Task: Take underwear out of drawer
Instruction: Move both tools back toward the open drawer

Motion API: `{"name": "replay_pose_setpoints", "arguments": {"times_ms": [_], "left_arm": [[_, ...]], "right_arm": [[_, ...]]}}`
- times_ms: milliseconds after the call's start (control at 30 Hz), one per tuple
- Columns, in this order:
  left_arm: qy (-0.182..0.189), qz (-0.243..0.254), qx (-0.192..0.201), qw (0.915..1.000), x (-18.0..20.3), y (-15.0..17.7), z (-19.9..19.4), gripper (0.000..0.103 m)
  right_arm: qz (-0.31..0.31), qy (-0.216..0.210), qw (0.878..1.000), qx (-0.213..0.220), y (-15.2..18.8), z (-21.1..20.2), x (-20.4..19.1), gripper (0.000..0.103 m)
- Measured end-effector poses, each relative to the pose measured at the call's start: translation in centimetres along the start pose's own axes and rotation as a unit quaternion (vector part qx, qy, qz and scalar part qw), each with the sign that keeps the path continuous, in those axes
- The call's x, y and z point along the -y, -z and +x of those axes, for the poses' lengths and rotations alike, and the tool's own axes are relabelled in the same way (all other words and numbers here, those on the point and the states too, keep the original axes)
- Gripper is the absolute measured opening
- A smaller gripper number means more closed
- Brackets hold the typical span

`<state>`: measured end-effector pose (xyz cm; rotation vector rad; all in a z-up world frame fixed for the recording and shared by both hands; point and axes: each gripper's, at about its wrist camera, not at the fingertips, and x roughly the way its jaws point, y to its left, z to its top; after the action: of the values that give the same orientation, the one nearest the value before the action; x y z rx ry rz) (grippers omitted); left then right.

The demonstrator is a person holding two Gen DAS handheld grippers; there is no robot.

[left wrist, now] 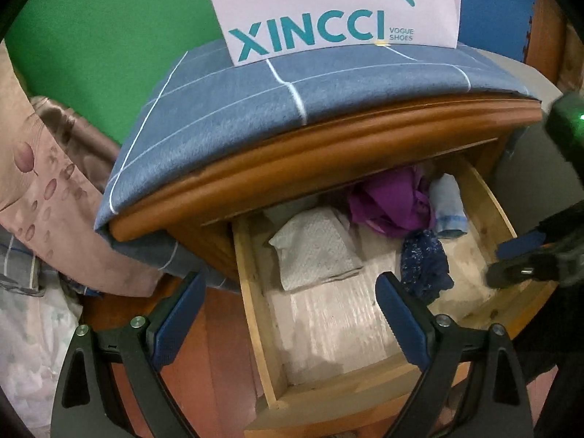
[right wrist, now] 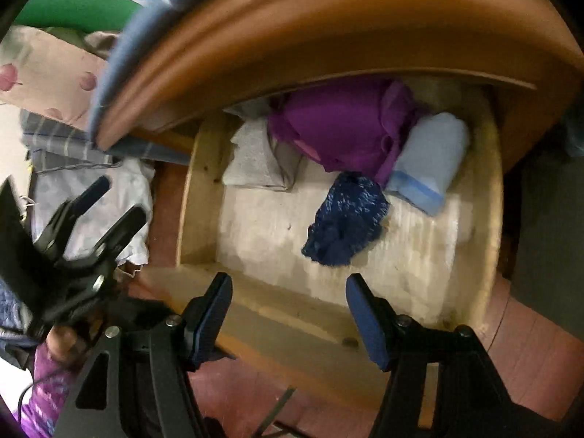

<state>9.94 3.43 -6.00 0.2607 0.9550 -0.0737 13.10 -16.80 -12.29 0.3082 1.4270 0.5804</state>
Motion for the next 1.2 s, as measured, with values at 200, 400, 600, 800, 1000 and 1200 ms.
{"name": "replay_pose_setpoints", "arguments": {"times_ms": [200,400,600,800,1000,1200], "left_arm": [[0.005,-0.025,0.008,0.9996,-1.7,0.8,-0.3,0.093],[0.028,-0.041,0.011,0.9987,-2.9,1.3,-0.5,0.093],[0.032,-0.035,0.013,0.9988,-2.8,1.4,-0.4,0.093],[0.034,-0.044,0.019,0.9983,-3.0,1.3,-0.4,0.093],[0.043,-0.053,0.01,0.9976,-2.9,1.4,-0.1,0.093],[0.027,-0.015,-0.007,0.9995,-0.1,1.3,1.0,0.093]], "right_arm": [[-0.009,0.095,0.995,-0.028,-2.3,5.0,-1.4,0.066],[-0.012,0.173,0.984,-0.048,-3.3,8.8,-1.7,0.066],[0.013,0.201,0.978,-0.06,-3.9,10.0,-0.5,0.066],[0.027,0.131,0.988,-0.074,-3.8,9.4,1.0,0.015],[0.002,0.103,0.993,-0.06,-1.4,7.1,1.5,0.012],[-0.012,0.077,0.996,-0.036,2.0,3.2,1.5,0.012]]}}
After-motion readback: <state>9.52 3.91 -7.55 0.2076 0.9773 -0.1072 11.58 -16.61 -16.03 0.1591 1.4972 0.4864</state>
